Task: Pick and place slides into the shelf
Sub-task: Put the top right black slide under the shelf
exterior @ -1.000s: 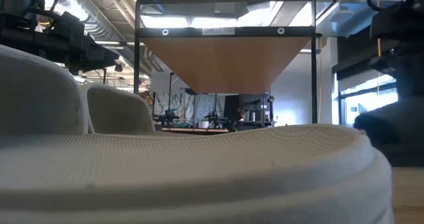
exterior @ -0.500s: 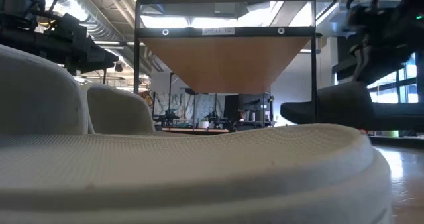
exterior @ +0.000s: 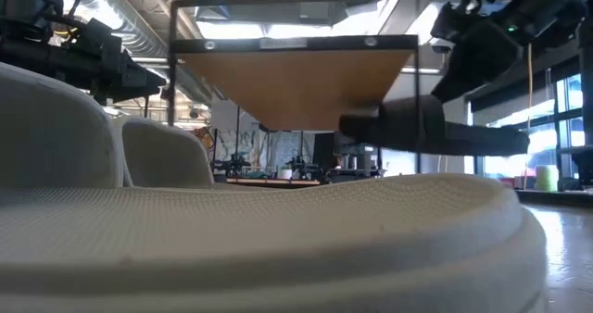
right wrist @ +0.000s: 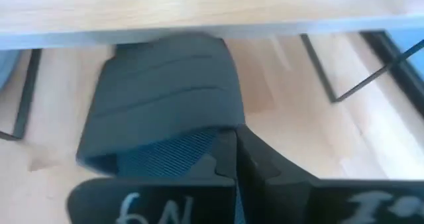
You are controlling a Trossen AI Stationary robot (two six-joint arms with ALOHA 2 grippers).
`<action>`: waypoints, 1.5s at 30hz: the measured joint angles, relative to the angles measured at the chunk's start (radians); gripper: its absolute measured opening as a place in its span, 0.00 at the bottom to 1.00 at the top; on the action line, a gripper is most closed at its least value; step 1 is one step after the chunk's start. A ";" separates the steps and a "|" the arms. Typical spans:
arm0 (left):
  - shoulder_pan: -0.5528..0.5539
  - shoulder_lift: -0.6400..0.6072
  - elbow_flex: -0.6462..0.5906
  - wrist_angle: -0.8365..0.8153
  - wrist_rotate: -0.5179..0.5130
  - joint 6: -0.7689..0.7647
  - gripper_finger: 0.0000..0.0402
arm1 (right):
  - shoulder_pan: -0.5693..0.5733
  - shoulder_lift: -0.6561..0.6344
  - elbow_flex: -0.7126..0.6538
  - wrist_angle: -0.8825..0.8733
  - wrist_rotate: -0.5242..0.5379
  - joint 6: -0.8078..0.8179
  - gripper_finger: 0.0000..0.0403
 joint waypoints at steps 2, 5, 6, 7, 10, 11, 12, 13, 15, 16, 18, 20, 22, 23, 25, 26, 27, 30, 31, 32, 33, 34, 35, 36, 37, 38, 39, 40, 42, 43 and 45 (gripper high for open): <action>0.000 0.000 0.000 0.000 0.000 -0.001 0.52 | -0.041 0.015 0.000 -0.023 -0.009 -0.018 0.00; 0.000 0.000 0.000 0.000 0.000 0.000 0.52 | -0.098 0.043 0.000 -0.036 -0.033 -0.051 0.00; 0.000 0.000 0.000 0.000 0.000 0.000 0.52 | -0.116 0.054 0.000 -0.023 -0.050 -0.073 0.00; 0.000 0.000 0.000 0.000 0.000 -0.001 0.52 | -0.134 0.066 0.000 -0.006 -0.067 -0.090 0.00; 0.000 0.000 0.000 0.000 0.000 -0.001 0.52 | -0.188 0.106 0.000 0.049 -0.098 -0.145 0.00; 0.000 0.000 0.000 0.000 0.000 -0.001 0.52 | -0.209 0.122 0.000 0.064 -0.106 -0.164 0.00; 0.000 0.000 0.000 0.000 0.000 -0.001 0.52 | -0.230 0.138 0.000 0.076 -0.111 -0.181 0.00; 0.000 0.000 0.000 0.000 0.000 -0.001 0.52 | -0.252 0.154 0.000 0.089 -0.122 -0.200 0.00; 0.000 0.000 0.000 0.000 0.001 -0.001 0.52 | -0.296 0.189 0.000 0.127 -0.159 -0.225 0.00; 0.000 0.000 0.000 0.000 0.001 -0.001 0.52 | -0.316 0.207 0.000 0.153 -0.181 -0.232 0.00; 0.000 0.000 0.000 0.000 0.001 -0.001 0.52 | -0.355 0.246 0.000 0.212 -0.220 -0.253 0.00; 0.000 0.000 0.000 0.000 0.001 0.000 0.52 | -0.386 0.287 0.000 0.285 -0.246 -0.276 0.00; 0.000 0.000 0.000 0.000 0.001 -0.001 0.52 | -0.414 0.327 0.000 0.349 -0.265 -0.284 0.00; 0.000 0.000 0.000 0.000 0.001 0.000 0.52 | -0.426 0.347 0.000 0.379 -0.272 -0.286 0.00; 0.000 0.000 0.000 0.000 0.001 -0.001 0.52 | -0.445 0.390 0.000 0.433 -0.277 -0.286 0.00; 0.000 0.000 0.000 0.000 0.001 0.000 0.52 | -0.453 0.412 0.000 0.457 -0.280 -0.290 0.00; 0.000 0.000 0.000 0.000 0.001 0.000 0.52 | -0.460 0.435 0.000 0.481 -0.281 -0.301 0.00; 0.000 0.000 0.000 0.000 0.001 0.000 0.52 | -0.474 0.507 0.000 0.552 -0.291 -0.312 0.00; 0.000 0.000 0.000 0.000 0.001 0.000 0.52 | -0.475 0.531 0.000 0.576 -0.300 -0.312 0.00; 0.000 0.000 0.000 0.000 0.001 0.000 0.52 | -0.477 0.553 0.000 0.599 -0.310 -0.313 0.00; 0.000 0.000 0.000 0.000 0.001 0.000 0.52 | -0.478 0.573 0.000 0.624 -0.315 -0.314 0.00; 0.000 0.000 0.000 0.000 0.001 0.000 0.52 | -0.478 0.593 0.000 0.649 -0.316 -0.318 0.00; 0.000 0.000 0.000 0.000 0.001 0.000 0.52 | -0.478 0.611 0.000 0.670 -0.317 -0.324 0.00; 0.000 0.000 0.000 0.000 0.001 0.000 0.52 | -0.478 0.627 0.000 0.692 -0.316 -0.329 0.00; 0.000 0.000 0.000 0.000 0.001 0.000 0.52 | -0.477 0.641 0.000 0.714 -0.317 -0.332 0.00; 0.000 0.000 0.000 0.000 0.001 0.000 0.52 | -0.477 0.654 0.000 0.733 -0.317 -0.332 0.00; 0.000 0.000 0.000 0.000 0.001 0.000 0.52 | -0.477 0.666 0.000 0.750 -0.317 -0.333 0.00; 0.000 0.000 0.000 0.000 0.001 0.000 0.52 | -0.477 0.675 0.000 0.760 -0.317 -0.333 0.00; 0.000 0.000 0.000 0.000 0.000 0.000 0.52 | -0.477 0.684 0.000 0.771 -0.315 -0.335 0.02; 0.000 0.000 0.000 0.000 0.000 0.000 0.52 | -0.477 0.686 0.000 0.774 -0.309 -0.335 0.03; 0.000 0.000 0.000 0.000 0.000 0.000 0.52 | -0.477 0.686 0.000 0.775 -0.284 -0.335 0.05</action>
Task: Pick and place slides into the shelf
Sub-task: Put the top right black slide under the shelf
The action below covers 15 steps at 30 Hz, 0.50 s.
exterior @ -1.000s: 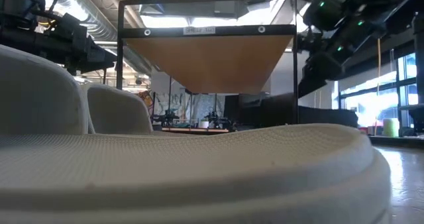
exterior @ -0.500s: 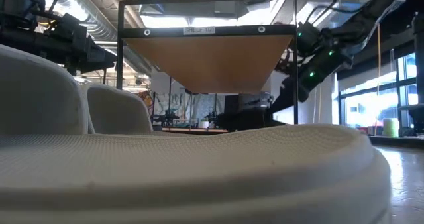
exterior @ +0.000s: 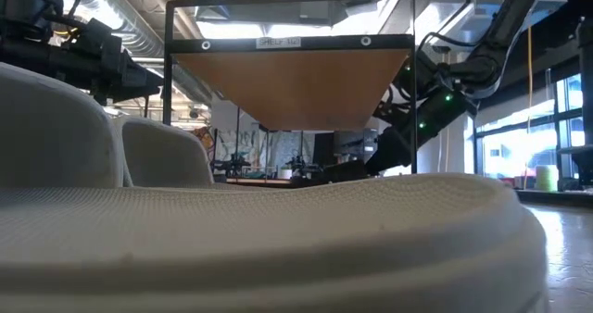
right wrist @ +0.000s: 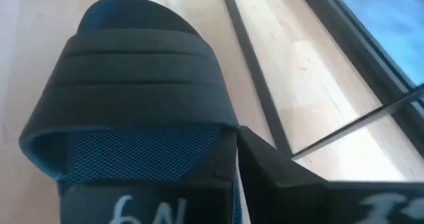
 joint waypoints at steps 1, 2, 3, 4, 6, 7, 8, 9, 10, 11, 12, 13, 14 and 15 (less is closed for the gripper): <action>0.000 0.000 0.000 0.000 -0.002 0.000 0.52 | 0.000 0.000 0.000 0.000 0.019 0.000 0.06; 0.000 0.000 0.000 0.000 -0.006 0.000 0.52 | 0.000 0.000 0.000 0.001 0.037 0.000 0.07; 0.000 0.000 0.000 -0.001 -0.011 0.000 0.52 | 0.000 0.000 0.000 0.003 0.054 0.000 0.08; 0.000 0.000 0.000 -0.002 -0.017 0.000 0.52 | 0.000 0.000 0.000 0.004 0.065 0.000 0.10; 0.000 0.000 0.000 -0.002 -0.024 0.000 0.52 | 0.000 0.000 0.000 0.007 0.084 0.000 0.11; 0.000 0.000 0.000 -0.002 -0.024 0.000 0.52 | -0.001 0.000 0.001 0.008 0.084 0.000 0.12; 0.000 0.000 0.000 -0.002 -0.024 0.000 0.52 | -0.001 0.000 0.001 0.008 0.084 0.000 0.13; 0.000 0.000 0.000 -0.002 -0.024 0.000 0.52 | -0.001 0.000 0.001 0.009 0.084 -0.001 0.15; 0.000 0.000 0.000 -0.002 -0.024 0.000 0.52 | -0.001 0.000 0.001 0.011 0.084 -0.001 0.16; 0.000 0.000 0.000 -0.002 -0.024 0.000 0.52 | -0.001 0.000 0.001 0.015 0.084 -0.001 0.17; 0.000 0.000 0.000 -0.002 -0.024 0.000 0.52 | -0.001 0.000 0.001 0.016 0.084 -0.003 0.19; 0.000 0.000 0.000 -0.002 -0.024 0.000 0.52 | -0.001 0.000 0.001 0.017 0.084 -0.004 0.21; 0.000 0.000 0.000 -0.002 -0.024 0.000 0.52 | -0.001 0.000 0.001 0.019 0.084 -0.004 0.22; 0.000 0.000 0.000 -0.002 -0.024 0.000 0.52 | -0.001 0.000 0.001 0.023 0.084 -0.004 0.24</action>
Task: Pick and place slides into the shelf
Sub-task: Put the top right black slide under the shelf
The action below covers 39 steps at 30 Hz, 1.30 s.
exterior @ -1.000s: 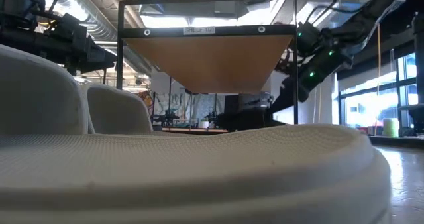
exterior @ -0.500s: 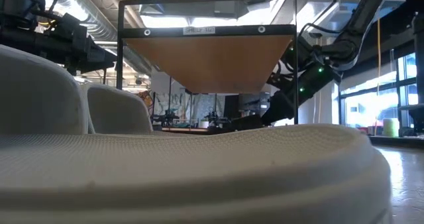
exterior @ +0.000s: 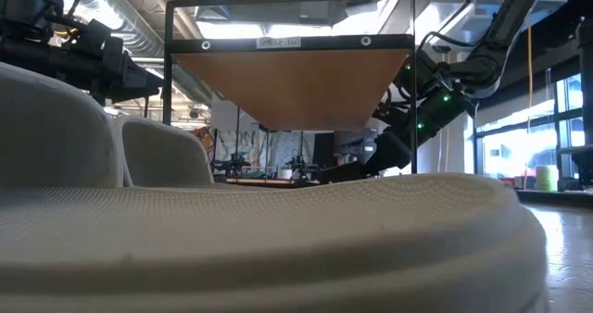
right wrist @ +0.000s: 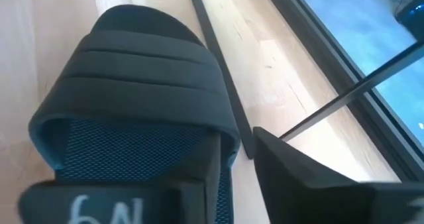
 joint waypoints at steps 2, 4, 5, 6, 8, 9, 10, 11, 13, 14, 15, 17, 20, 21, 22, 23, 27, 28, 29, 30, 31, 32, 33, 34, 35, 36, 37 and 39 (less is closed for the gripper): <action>0.000 0.000 0.000 0.000 0.000 0.000 0.52 | 0.000 0.000 0.000 0.000 0.000 0.000 0.28; 0.000 0.000 0.000 -0.001 -0.001 0.000 0.52 | 0.000 0.000 0.000 0.001 0.000 0.001 0.32; 0.000 0.000 0.000 -0.002 -0.001 0.000 0.52 | 0.000 0.000 0.000 0.000 0.000 0.001 0.34; 0.000 0.000 0.000 -0.002 -0.001 0.000 0.52 | 0.000 -0.001 0.000 -0.002 0.000 0.001 0.36; 0.000 0.000 0.000 -0.002 -0.001 0.000 0.52 | 0.000 -0.006 0.000 -0.013 0.000 0.001 0.40; 0.000 0.000 0.000 -0.002 -0.001 0.000 0.52 | 0.000 -0.012 0.000 -0.022 0.000 0.002 0.42; 0.000 0.000 0.000 -0.002 -0.002 0.000 0.52 | 0.000 -0.020 0.000 -0.040 0.000 0.002 0.44; 0.000 0.000 0.000 -0.002 -0.002 0.000 0.52 | 0.000 -0.028 0.000 -0.058 0.000 0.003 0.46; 0.000 0.000 0.000 -0.002 -0.002 0.000 0.52 | 0.000 -0.050 0.000 -0.114 0.000 0.006 0.50; 0.000 0.000 0.000 -0.002 -0.002 0.000 0.52 | 0.000 -0.062 0.000 -0.140 0.000 0.010 0.52; 0.000 0.000 0.000 -0.002 -0.002 0.000 0.52 | 0.000 -0.079 0.000 -0.177 0.000 0.022 0.53; 0.000 0.000 0.000 -0.002 -0.002 0.000 0.52 | 0.000 -0.114 0.000 -0.246 0.000 0.051 0.56; 0.000 0.000 0.000 -0.002 -0.002 0.000 0.52 | 0.000 -0.182 0.000 -0.371 0.000 0.072 0.58; 0.000 0.000 0.000 -0.003 -0.003 0.000 0.52 | 0.000 -0.206 0.000 -0.416 0.000 0.086 0.58; 0.000 0.000 0.000 -0.003 -0.002 0.000 0.52 | 0.000 -0.231 0.000 -0.454 0.000 0.094 0.58; 0.000 0.000 0.000 -0.003 -0.003 0.000 0.52 | 0.000 -0.258 0.000 -0.500 0.000 0.107 0.58; 0.000 0.000 0.000 -0.003 -0.005 0.000 0.52 | 0.000 -0.364 0.011 -0.691 -0.001 0.145 0.57; 0.000 0.001 0.000 -0.003 -0.005 0.000 0.52 | 0.000 -0.384 0.021 -0.741 -0.003 0.166 0.57; 0.000 0.003 0.000 -0.003 -0.005 0.000 0.52 | 0.000 -0.403 0.030 -0.791 -0.006 0.181 0.57; 0.000 0.003 0.000 -0.004 -0.007 0.000 0.52 | 0.000 -0.419 0.041 -0.854 -0.008 0.189 0.57; 0.000 0.005 0.000 -0.003 -0.007 0.000 0.52 | 0.000 -0.429 0.053 -0.910 -0.009 0.192 0.57; 0.000 0.006 0.000 -0.004 -0.007 0.000 0.52 | 0.000 -0.433 0.064 -0.964 -0.008 0.192 0.57; 0.000 0.006 0.000 -0.004 -0.008 0.000 0.52 | 0.001 -0.433 0.072 -1.012 -0.008 0.192 0.58; 0.000 0.006 0.000 -0.004 -0.008 0.000 0.52 | 0.000 -0.432 0.076 -1.044 -0.009 0.192 0.58; 0.000 0.006 0.000 -0.004 -0.008 0.000 0.52 | 0.000 -0.432 0.077 -1.059 -0.009 0.191 0.58; 0.000 0.006 0.000 -0.004 -0.008 0.000 0.52 | 0.000 -0.429 0.078 -1.062 -0.010 0.191 0.57; 0.000 0.006 0.000 -0.004 -0.008 0.000 0.52 | 0.000 -0.424 0.079 -1.062 -0.016 0.190 0.57; 0.000 0.006 0.000 -0.004 -0.008 0.000 0.52 | 0.000 -0.408 0.079 -1.066 -0.040 0.190 0.57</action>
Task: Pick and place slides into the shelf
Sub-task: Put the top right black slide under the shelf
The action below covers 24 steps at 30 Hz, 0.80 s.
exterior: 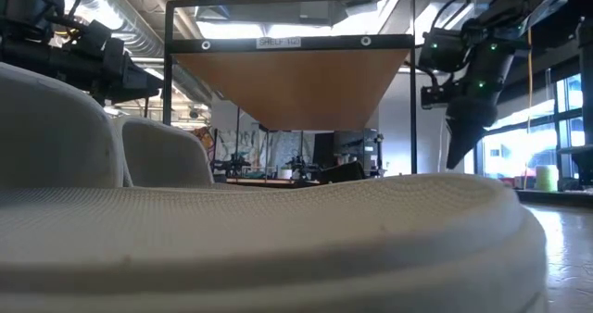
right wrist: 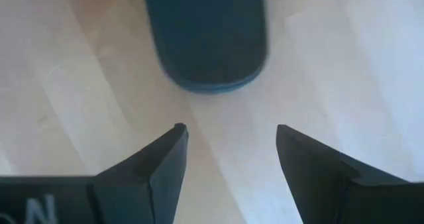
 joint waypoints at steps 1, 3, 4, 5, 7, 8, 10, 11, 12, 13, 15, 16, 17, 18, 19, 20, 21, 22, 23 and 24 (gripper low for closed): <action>0.000 0.000 0.000 0.000 0.000 0.000 0.52 | 0.000 0.013 0.000 0.002 -0.006 -0.001 0.57; 0.000 0.000 0.000 0.000 0.000 0.000 0.52 | 0.000 0.047 0.000 0.005 -0.015 0.001 0.57; 0.000 0.000 0.000 0.000 0.000 0.000 0.52 | 0.000 0.068 0.000 0.012 -0.015 0.001 0.57; 0.000 0.000 0.000 0.000 0.000 0.000 0.52 | 0.000 0.089 0.000 0.018 -0.014 -0.001 0.57; 0.000 0.000 0.000 0.000 0.000 0.000 0.52 | 0.000 0.131 0.000 0.027 -0.014 -0.003 0.57; 0.000 0.000 0.000 0.000 0.000 0.000 0.52 | 0.000 0.148 0.000 0.033 -0.014 -0.002 0.57; 0.000 0.000 0.000 0.000 0.000 0.000 0.52 | 0.000 0.179 0.000 0.060 -0.014 -0.002 0.57; 0.000 0.000 0.000 0.000 0.000 0.000 0.52 | 0.000 0.190 0.000 0.080 -0.014 -0.002 0.57; 0.000 0.000 0.000 0.000 0.000 0.000 0.52 | 0.000 0.199 0.000 0.105 -0.014 -0.002 0.57; 0.000 0.000 0.000 0.000 0.000 0.000 0.52 | 0.000 0.207 0.000 0.133 -0.014 -0.002 0.57; 0.000 0.000 0.000 0.000 0.000 0.000 0.52 | 0.000 0.218 0.000 0.178 -0.014 -0.002 0.57; 0.000 0.000 0.000 0.000 0.000 0.000 0.52 | 0.000 0.222 0.000 0.202 -0.014 -0.002 0.57; 0.000 0.000 0.000 0.000 0.000 0.000 0.52 | 0.000 0.227 0.000 0.231 -0.014 -0.003 0.57; 0.000 0.000 0.000 0.000 0.000 0.000 0.52 | 0.000 0.231 0.001 0.251 -0.014 -0.006 0.57; 0.000 0.000 0.000 0.000 0.000 0.000 0.52 | 0.000 0.236 0.005 0.266 -0.014 -0.008 0.57; 0.000 0.000 0.000 0.000 0.000 0.000 0.52 | 0.000 0.244 0.009 0.285 -0.014 -0.011 0.57; 0.000 0.000 0.000 0.000 0.000 0.000 0.52 | 0.000 0.253 0.015 0.303 -0.014 -0.022 0.57; 0.000 0.000 0.000 0.000 0.000 0.000 0.52 | 0.000 0.262 0.022 0.321 -0.014 -0.028 0.57; 0.000 0.000 0.000 0.000 0.000 0.000 0.52 | 0.000 0.272 0.030 0.332 -0.014 -0.034 0.57; 0.000 0.000 0.000 0.000 0.000 0.000 0.52 | 0.000 0.285 0.041 0.343 -0.014 -0.046 0.57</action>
